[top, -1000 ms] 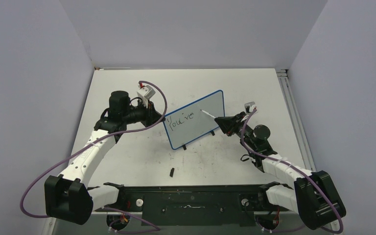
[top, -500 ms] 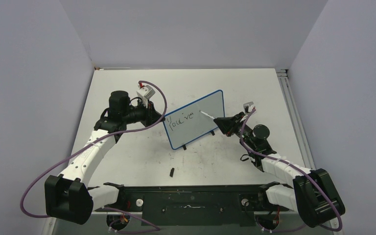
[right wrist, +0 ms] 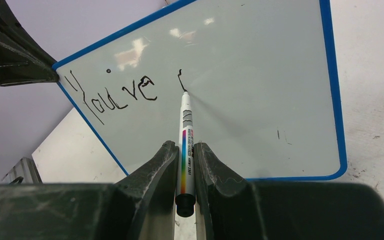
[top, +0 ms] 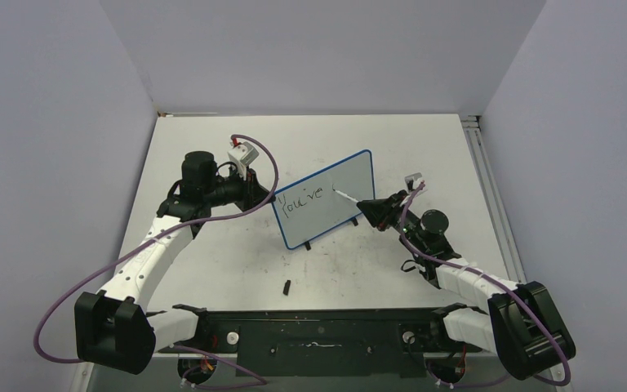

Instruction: Write a sentence on the whiteboard

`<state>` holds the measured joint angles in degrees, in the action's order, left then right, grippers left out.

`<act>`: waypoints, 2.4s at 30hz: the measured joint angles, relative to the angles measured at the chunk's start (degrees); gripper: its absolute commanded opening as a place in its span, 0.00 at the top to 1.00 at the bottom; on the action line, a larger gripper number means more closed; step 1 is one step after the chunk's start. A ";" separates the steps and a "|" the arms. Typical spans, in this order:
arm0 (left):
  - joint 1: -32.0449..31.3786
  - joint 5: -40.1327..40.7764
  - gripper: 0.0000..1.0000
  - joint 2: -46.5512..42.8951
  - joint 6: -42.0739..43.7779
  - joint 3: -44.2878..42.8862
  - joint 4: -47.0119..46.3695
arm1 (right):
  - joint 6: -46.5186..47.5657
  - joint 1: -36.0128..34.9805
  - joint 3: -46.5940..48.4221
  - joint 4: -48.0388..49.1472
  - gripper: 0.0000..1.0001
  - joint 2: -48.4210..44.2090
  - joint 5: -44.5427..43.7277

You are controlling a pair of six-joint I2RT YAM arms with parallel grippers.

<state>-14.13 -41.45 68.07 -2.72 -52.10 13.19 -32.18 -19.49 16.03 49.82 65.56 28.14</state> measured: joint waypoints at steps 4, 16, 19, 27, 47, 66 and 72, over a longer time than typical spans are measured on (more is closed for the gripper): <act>0.00 0.00 1.00 0.00 0.00 0.00 -0.02 | 0.00 0.00 0.00 -0.44 0.95 -0.42 -0.79; 0.00 -0.02 1.00 0.02 0.00 -0.02 -0.07 | -0.07 0.00 0.02 -0.44 0.95 -0.52 -1.68; 0.00 -0.02 1.00 0.02 0.00 -0.02 -0.07 | -0.09 0.00 0.17 -0.42 0.95 -0.52 -1.77; 0.00 -0.07 1.00 0.02 0.00 -0.02 -0.09 | -0.31 0.00 1.62 0.39 0.95 -0.50 -2.01; 0.00 -0.20 1.00 0.02 0.00 -0.02 -0.09 | -0.22 0.00 0.76 0.17 0.95 -0.52 -2.73; 0.00 -0.42 1.00 0.04 0.00 0.00 -0.07 | 0.66 0.00 0.11 -4.11 0.95 -4.09 -6.45; 0.00 -0.42 1.00 0.02 -0.02 0.00 -0.07 | 0.63 0.00 0.11 -4.87 0.95 -5.95 -6.19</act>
<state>-14.13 -41.87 68.10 -2.74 -52.10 13.13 -31.55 -19.49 16.14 44.95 59.61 21.96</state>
